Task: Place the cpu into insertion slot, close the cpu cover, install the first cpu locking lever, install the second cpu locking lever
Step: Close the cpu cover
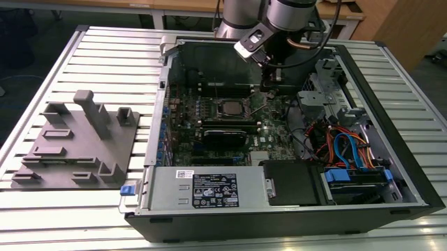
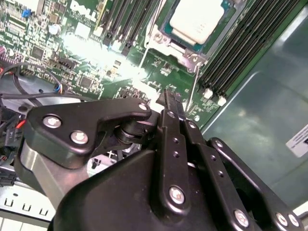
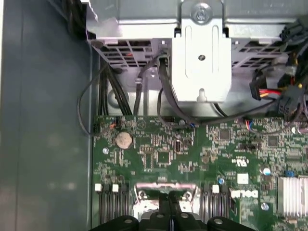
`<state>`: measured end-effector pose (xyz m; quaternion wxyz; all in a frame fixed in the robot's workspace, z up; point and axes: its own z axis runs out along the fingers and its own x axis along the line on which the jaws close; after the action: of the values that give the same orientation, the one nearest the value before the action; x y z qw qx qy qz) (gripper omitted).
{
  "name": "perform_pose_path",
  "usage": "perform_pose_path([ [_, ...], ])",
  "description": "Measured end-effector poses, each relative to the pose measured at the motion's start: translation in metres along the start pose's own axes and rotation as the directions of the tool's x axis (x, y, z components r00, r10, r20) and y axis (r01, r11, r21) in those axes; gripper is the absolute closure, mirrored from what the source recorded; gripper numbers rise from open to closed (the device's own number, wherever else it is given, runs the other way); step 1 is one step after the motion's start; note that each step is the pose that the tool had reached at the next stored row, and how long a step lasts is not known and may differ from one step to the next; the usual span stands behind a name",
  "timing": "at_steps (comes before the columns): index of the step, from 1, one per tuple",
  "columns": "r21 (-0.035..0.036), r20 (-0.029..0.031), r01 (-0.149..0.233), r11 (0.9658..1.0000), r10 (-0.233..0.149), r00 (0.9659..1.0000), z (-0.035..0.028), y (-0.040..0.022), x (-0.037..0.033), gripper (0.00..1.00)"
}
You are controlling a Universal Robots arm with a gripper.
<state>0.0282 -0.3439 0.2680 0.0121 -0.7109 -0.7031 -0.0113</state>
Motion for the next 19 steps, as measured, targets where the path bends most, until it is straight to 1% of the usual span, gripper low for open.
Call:
perform_pose_path([
  [4, 0.0012, -0.0001, 0.000, 1.0000, 0.000, 1.0000, 0.0010, 0.0075, 0.0001, 0.90],
  [7, 0.0014, -0.0001, 0.000, 1.0000, 0.000, 1.0000, 0.0016, 0.0109, 0.0001, 0.90],
  [10, 0.0014, -0.0001, 0.000, 1.0000, 0.000, 1.0000, 0.0017, 0.0119, 0.0001, 0.90],
  [19, 0.0014, -0.0001, 0.000, 1.0000, 0.000, 1.0000, 0.0017, 0.0123, 0.0001, 0.90],
])
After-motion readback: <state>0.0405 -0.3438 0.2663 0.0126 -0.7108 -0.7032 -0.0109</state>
